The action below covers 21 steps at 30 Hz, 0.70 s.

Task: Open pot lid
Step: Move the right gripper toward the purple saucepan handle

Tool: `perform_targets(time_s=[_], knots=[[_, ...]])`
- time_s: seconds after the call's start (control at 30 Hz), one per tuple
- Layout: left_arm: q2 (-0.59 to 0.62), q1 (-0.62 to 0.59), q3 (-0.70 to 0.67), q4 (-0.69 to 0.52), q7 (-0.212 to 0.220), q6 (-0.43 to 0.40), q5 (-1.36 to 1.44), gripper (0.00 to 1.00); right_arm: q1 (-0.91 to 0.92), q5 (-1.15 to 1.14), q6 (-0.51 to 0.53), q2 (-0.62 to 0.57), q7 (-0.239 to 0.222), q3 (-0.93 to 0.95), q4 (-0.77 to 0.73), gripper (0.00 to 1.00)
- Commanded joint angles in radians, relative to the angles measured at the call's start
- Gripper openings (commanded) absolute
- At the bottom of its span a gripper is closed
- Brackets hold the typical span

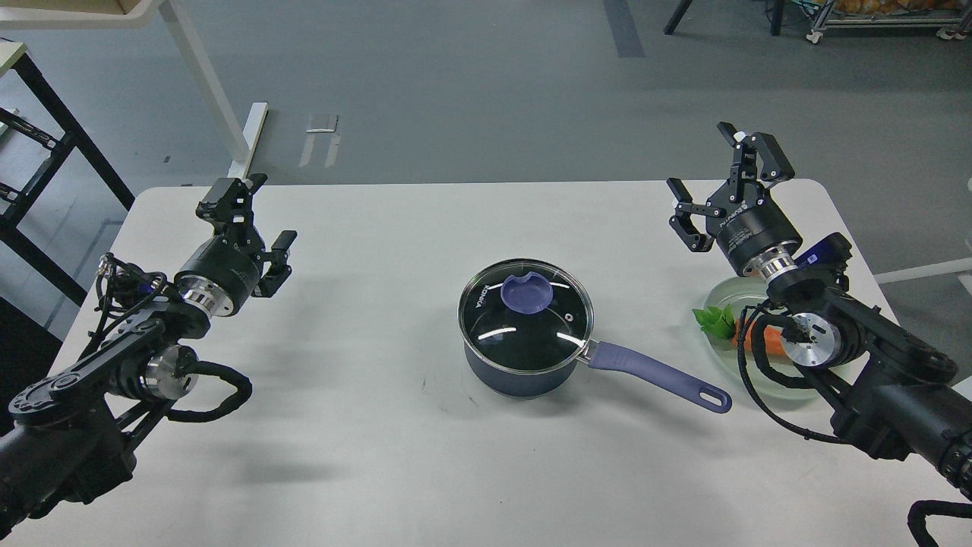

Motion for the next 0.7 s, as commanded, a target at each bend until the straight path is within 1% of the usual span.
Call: perform_targets(time_s=[0.0, 0.17, 0.27, 0.37, 0.5, 0.57, 0.67], knots=[[-0.001, 0.006, -0.003, -0.008, -0.022, -0.002, 0.000, 0.99, -0.001, 0.000, -0.002, 0.001, 0.000, 0.002, 0.000, 1.00], [0.003, 0.006, -0.004, -0.008, -0.030, -0.012, -0.002, 0.99, 0.008, -0.003, 0.000, -0.023, 0.000, 0.000, 0.037, 1.00], [0.025, 0.003, 0.004, -0.008, -0.025, -0.017, -0.002, 0.99, 0.039, -0.058, 0.000, -0.149, 0.000, -0.001, 0.164, 1.00], [0.058, -0.006, 0.017, -0.008, -0.027, -0.038, 0.001, 0.99, 0.066, -0.234, 0.000, -0.300, 0.000, -0.001, 0.322, 1.00], [0.062, -0.020, 0.016, -0.010, -0.028, -0.060, 0.003, 0.99, 0.109, -0.516, 0.000, -0.495, 0.000, -0.001, 0.501, 1.00], [0.062, -0.040, 0.017, -0.011, -0.030, -0.060, 0.003, 0.99, 0.128, -0.679, 0.001, -0.561, 0.000, -0.003, 0.575, 1.00], [0.058, -0.052, 0.017, -0.020, -0.030, -0.060, 0.003, 0.99, 0.138, -0.955, 0.001, -0.621, 0.000, -0.003, 0.681, 1.00]])
